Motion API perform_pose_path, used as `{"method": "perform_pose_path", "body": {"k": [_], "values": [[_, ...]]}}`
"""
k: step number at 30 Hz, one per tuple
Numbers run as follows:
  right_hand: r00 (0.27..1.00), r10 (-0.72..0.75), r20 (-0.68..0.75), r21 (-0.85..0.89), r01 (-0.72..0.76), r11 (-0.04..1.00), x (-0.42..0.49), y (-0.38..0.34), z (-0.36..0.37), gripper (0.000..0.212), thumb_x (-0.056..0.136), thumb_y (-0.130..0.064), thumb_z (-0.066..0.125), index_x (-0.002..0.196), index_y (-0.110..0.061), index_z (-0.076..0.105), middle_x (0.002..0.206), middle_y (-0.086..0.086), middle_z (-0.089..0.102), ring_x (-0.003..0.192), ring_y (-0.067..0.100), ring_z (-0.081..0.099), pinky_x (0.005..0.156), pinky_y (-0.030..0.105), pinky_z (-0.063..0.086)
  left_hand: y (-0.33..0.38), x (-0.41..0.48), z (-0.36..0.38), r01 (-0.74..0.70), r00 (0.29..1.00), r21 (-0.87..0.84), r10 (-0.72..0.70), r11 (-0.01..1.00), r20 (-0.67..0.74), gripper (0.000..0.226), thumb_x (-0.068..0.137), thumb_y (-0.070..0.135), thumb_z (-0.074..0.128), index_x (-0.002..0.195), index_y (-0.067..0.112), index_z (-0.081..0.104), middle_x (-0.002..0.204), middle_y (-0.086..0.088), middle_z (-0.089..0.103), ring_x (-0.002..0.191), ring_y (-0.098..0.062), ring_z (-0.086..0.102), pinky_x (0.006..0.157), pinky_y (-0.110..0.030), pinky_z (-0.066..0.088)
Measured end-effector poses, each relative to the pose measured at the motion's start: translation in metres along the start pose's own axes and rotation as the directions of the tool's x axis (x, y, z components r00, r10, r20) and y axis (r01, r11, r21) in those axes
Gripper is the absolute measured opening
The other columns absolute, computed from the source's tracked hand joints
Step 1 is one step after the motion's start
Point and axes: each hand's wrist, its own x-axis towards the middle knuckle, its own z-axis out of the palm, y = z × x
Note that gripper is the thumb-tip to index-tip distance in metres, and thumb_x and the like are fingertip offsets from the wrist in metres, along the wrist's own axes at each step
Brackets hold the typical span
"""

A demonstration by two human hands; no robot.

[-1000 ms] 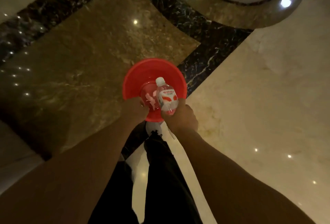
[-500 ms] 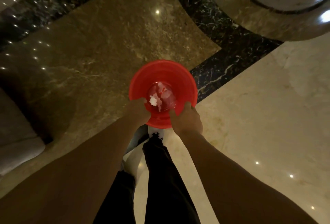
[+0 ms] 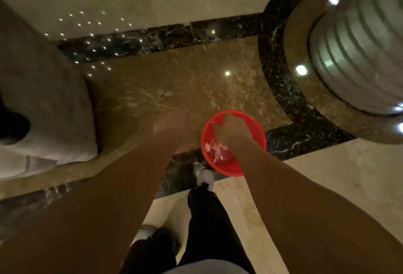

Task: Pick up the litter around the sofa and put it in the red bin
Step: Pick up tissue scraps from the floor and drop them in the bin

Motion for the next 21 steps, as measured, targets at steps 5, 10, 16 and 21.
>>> {"method": "perform_pose_path", "body": {"k": [5, 10, 16, 21], "values": [[0.974, -0.221, -0.047, -0.138, 0.213, 0.967, -0.091, -0.131, 0.043, 0.034, 0.092, -0.036, 0.053, 0.108, -0.009, 0.065, 0.109, 0.016, 0.068, 0.102, 0.035, 0.063, 0.079, 0.039, 0.051, -0.129, -0.083, -0.038, 0.058, 0.977, -0.02, -0.061, 0.998, -0.205, 0.025, 0.085, 0.027, 0.057, 0.107, 0.018, 0.065, 0.104, -0.008, 0.066, 0.094, -0.03, 0.064, 0.072, -0.038, 0.053], [0.851, -0.514, -0.107, -0.169, 0.494, 0.853, -0.175, -0.259, 0.097, 0.053, 0.092, -0.061, 0.037, 0.108, -0.017, 0.06, 0.099, 0.009, 0.063, 0.087, 0.026, 0.059, 0.067, 0.037, 0.044, -0.287, -0.173, -0.064, 0.213, 0.924, -0.13, -0.243, 0.968, -0.296, 0.027, 0.084, 0.03, 0.058, 0.107, 0.017, 0.058, 0.106, -0.011, 0.062, 0.094, -0.033, 0.061, 0.076, -0.042, 0.051], [0.671, -0.741, 0.039, -0.259, 0.723, 0.641, -0.248, -0.394, 0.172, 0.04, 0.095, -0.055, 0.038, 0.085, -0.018, 0.05, 0.087, 0.007, 0.06, 0.072, 0.02, 0.057, 0.059, 0.035, 0.048, -0.442, -0.271, -0.062, 0.488, 0.779, -0.238, -0.542, 0.84, -0.316, 0.039, 0.083, 0.038, 0.06, 0.115, 0.017, 0.056, 0.114, -0.013, 0.059, 0.102, -0.033, 0.058, 0.079, -0.041, 0.05], [0.449, -0.865, 0.224, -0.263, 0.882, 0.39, -0.311, -0.505, 0.272, 0.046, 0.095, -0.05, 0.041, 0.104, -0.009, 0.059, 0.101, 0.014, 0.064, 0.094, 0.031, 0.061, 0.075, 0.037, 0.049, -0.568, -0.339, -0.038, 0.637, 0.637, -0.345, -0.723, 0.689, -0.269, 0.036, 0.082, 0.037, 0.056, 0.112, 0.017, 0.056, 0.115, -0.012, 0.061, 0.103, -0.033, 0.059, 0.082, -0.042, 0.053]]}}
